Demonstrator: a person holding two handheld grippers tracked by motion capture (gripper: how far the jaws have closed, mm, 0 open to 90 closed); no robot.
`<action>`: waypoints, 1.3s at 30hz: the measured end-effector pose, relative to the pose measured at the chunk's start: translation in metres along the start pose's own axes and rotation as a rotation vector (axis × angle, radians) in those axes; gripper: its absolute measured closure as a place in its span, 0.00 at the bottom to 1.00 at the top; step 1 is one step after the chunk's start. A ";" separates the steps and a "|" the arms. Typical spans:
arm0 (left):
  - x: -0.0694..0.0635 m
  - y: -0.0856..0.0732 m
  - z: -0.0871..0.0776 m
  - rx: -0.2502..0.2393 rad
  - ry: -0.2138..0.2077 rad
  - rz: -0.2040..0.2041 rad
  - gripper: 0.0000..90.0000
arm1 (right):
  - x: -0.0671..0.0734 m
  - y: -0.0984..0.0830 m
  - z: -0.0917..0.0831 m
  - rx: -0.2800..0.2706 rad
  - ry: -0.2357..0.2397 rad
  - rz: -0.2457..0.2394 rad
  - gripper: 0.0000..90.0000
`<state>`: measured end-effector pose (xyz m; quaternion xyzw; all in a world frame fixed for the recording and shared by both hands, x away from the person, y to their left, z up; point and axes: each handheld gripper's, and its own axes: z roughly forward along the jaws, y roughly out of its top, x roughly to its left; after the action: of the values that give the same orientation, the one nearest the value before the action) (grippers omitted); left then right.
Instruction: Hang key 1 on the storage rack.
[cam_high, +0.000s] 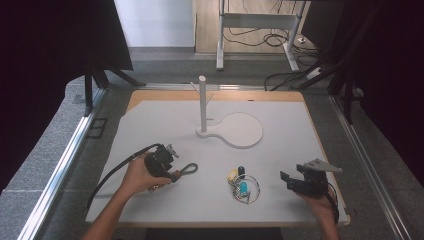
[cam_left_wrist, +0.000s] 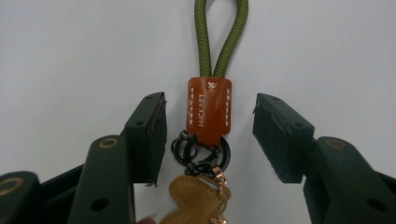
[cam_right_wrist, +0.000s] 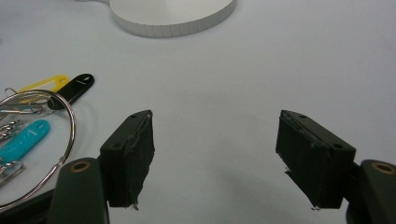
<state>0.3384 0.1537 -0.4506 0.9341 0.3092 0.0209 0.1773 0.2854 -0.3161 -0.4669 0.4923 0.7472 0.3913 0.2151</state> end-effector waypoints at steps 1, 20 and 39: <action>0.000 0.001 0.001 0.006 0.000 0.003 0.51 | 0.000 0.000 0.000 -0.001 0.000 0.000 0.31; 0.004 0.017 0.014 0.125 0.001 0.086 0.66 | -0.004 0.001 -0.005 -0.013 -0.011 0.009 0.31; 0.010 0.013 -0.019 -0.034 -0.049 0.063 0.75 | -0.005 0.000 -0.005 -0.013 -0.013 0.017 0.32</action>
<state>0.3505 0.1560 -0.4290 0.9404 0.2749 0.0087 0.2001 0.2836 -0.3223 -0.4640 0.4997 0.7390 0.3948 0.2199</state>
